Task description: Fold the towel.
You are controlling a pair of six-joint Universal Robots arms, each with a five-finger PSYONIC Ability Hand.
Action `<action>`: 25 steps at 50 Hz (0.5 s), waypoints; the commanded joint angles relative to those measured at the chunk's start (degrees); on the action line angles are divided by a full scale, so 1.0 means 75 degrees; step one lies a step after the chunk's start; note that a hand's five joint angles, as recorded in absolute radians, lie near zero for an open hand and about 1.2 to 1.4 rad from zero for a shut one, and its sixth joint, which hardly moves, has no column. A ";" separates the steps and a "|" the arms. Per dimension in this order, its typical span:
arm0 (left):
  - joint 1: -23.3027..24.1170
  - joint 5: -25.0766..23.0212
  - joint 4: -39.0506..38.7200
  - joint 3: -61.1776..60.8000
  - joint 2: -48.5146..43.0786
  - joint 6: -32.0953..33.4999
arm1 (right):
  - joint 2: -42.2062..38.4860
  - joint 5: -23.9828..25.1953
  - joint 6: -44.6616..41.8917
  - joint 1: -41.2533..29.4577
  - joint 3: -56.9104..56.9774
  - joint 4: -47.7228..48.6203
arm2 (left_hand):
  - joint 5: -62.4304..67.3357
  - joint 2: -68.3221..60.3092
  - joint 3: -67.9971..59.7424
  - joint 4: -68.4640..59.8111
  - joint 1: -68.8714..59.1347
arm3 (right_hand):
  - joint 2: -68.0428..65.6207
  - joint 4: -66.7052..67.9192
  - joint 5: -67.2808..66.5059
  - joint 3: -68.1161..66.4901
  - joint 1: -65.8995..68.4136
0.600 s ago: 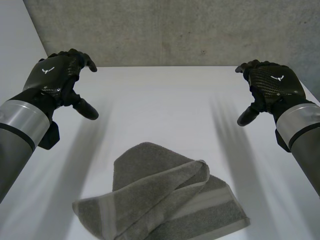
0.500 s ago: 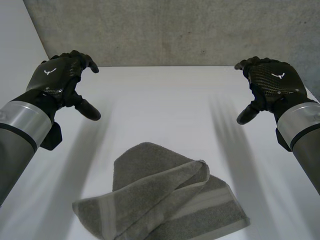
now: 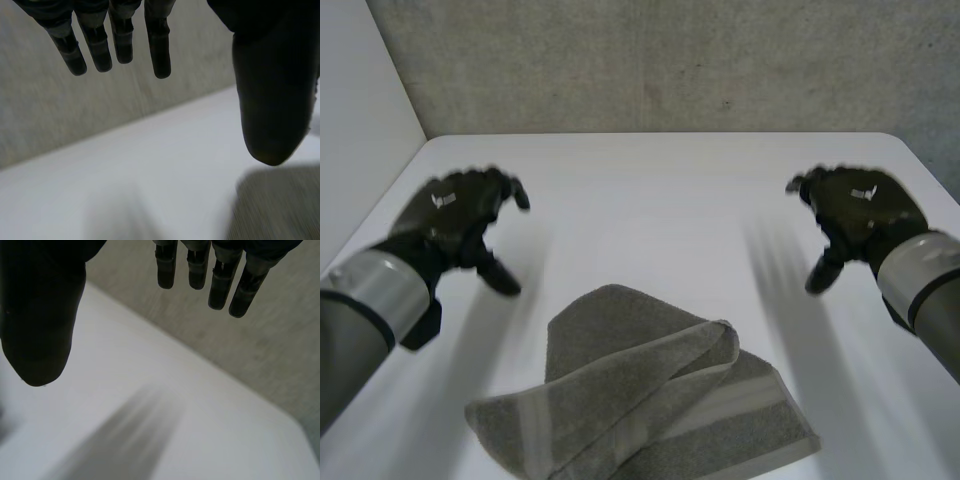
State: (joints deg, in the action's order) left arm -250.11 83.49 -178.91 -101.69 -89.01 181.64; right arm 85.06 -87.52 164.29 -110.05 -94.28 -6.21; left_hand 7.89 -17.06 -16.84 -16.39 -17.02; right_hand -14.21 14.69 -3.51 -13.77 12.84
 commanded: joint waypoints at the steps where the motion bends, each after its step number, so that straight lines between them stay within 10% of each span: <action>1: -0.0401 -0.0151 0.0172 -0.1216 -0.0155 0.0577 | -0.0302 0.1005 -0.0167 0.0482 -0.0695 -0.0391 | 0.0053 -0.0164 -0.0193 -0.0253 -0.0169 | 0.0562 -0.0625 0.0468 0.0503 -0.0378; 25: -0.0731 -0.0362 -0.0051 -0.2179 -0.1397 0.1422 | -0.1357 0.1825 -0.0120 0.0916 -0.2500 0.0828 | -0.0104 -0.0007 -0.0036 -0.0096 -0.0012 | 0.0102 -0.0166 0.0008 0.0043 0.0082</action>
State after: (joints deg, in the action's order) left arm -255.53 80.62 -178.49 -118.16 -97.83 192.33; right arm 76.42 -73.72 162.91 -102.87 -112.21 -2.67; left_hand 7.80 -17.06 -16.84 -16.39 -17.02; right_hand -14.21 14.69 -3.52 -13.78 12.93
